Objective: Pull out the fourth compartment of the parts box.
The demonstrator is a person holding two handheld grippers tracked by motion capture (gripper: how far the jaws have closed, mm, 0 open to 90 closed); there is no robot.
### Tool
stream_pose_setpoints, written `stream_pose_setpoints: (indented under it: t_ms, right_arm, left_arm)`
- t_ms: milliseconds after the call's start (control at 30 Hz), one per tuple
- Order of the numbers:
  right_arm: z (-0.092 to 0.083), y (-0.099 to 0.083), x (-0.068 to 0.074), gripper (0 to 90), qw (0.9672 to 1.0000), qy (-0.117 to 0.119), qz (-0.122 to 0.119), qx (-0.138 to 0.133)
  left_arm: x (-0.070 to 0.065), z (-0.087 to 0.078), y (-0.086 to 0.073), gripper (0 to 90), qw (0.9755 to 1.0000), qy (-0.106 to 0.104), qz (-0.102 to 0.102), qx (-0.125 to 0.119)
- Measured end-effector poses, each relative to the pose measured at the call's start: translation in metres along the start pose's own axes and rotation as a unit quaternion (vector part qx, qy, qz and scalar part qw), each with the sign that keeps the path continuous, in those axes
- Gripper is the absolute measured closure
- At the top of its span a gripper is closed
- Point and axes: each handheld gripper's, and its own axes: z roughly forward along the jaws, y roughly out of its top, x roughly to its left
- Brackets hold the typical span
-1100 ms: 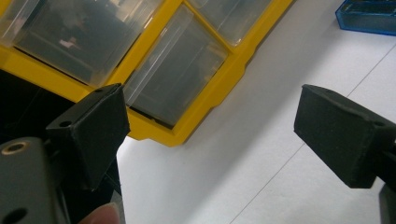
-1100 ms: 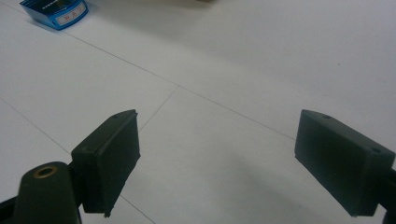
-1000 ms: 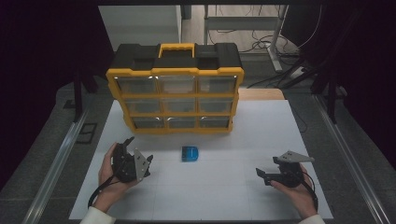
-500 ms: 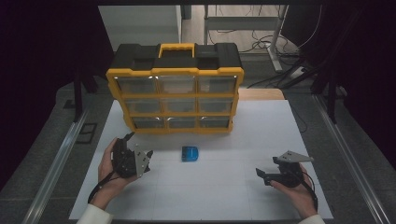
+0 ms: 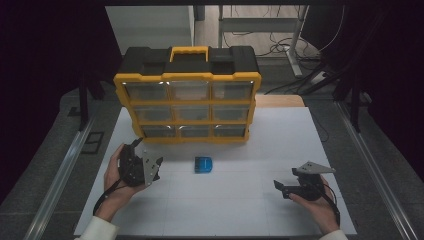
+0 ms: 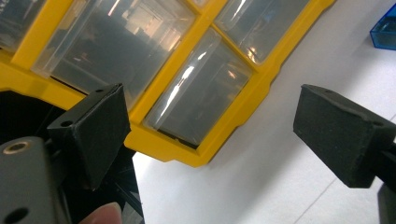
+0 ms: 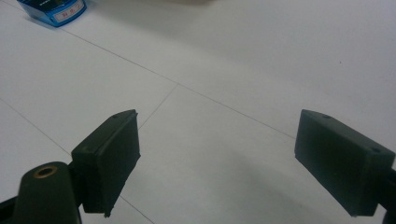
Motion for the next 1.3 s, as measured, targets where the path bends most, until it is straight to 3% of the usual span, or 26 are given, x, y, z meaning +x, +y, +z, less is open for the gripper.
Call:
stream_pose_setpoints:
  t_ms: [1300]
  right_arm:
    - [0.001,0.0,0.0,14.5,1.0,-0.002,0.001,0.002]
  left_arm:
    - [0.025,0.013,0.018,11.1,0.9998,0.013,0.002,-0.017]
